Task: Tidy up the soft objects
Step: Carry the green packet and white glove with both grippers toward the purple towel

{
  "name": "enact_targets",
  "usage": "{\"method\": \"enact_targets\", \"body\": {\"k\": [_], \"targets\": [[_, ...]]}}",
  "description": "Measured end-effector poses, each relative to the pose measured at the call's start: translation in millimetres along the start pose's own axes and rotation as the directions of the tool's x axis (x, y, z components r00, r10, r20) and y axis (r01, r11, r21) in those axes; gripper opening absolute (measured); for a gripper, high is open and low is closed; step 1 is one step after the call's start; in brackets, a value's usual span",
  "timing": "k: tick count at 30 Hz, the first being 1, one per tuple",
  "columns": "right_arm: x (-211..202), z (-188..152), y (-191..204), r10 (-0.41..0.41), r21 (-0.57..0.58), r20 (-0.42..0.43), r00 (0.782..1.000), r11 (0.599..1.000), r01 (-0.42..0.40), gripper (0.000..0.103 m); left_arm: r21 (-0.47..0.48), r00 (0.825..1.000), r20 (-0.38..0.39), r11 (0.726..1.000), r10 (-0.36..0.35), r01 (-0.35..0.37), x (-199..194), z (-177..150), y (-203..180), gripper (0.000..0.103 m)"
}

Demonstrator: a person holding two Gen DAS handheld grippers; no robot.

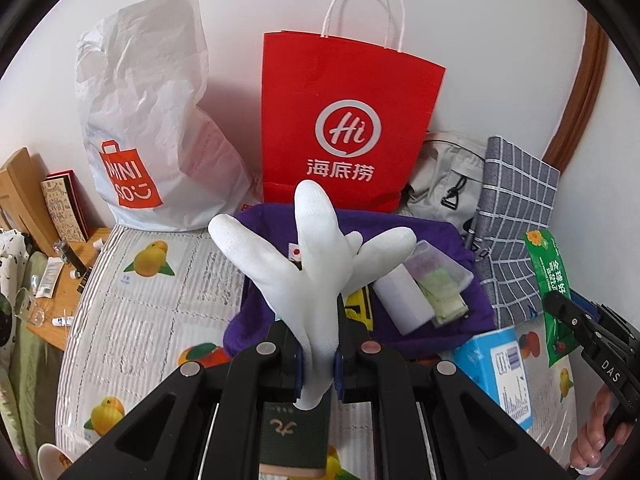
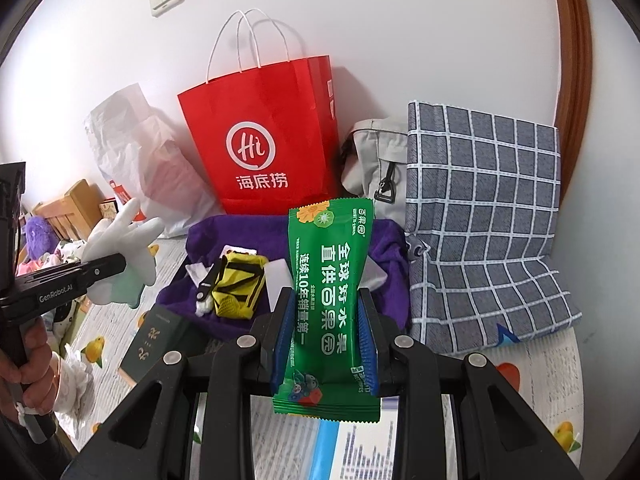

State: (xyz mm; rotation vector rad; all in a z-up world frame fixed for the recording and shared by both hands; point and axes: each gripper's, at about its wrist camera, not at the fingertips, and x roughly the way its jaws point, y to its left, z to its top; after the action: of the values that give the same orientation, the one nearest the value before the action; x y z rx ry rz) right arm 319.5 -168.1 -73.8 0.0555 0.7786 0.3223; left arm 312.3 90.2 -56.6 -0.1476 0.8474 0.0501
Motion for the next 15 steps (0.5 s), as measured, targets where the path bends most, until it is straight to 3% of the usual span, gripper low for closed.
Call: {"method": "enact_targets", "body": {"k": [15], "targets": [[53.8,38.2,4.0,0.029,0.001,-0.016,0.999,1.000,-0.029,0.030,-0.044,1.000,-0.011,0.999,-0.008,0.007,39.7,31.5,10.4,0.011]]}}
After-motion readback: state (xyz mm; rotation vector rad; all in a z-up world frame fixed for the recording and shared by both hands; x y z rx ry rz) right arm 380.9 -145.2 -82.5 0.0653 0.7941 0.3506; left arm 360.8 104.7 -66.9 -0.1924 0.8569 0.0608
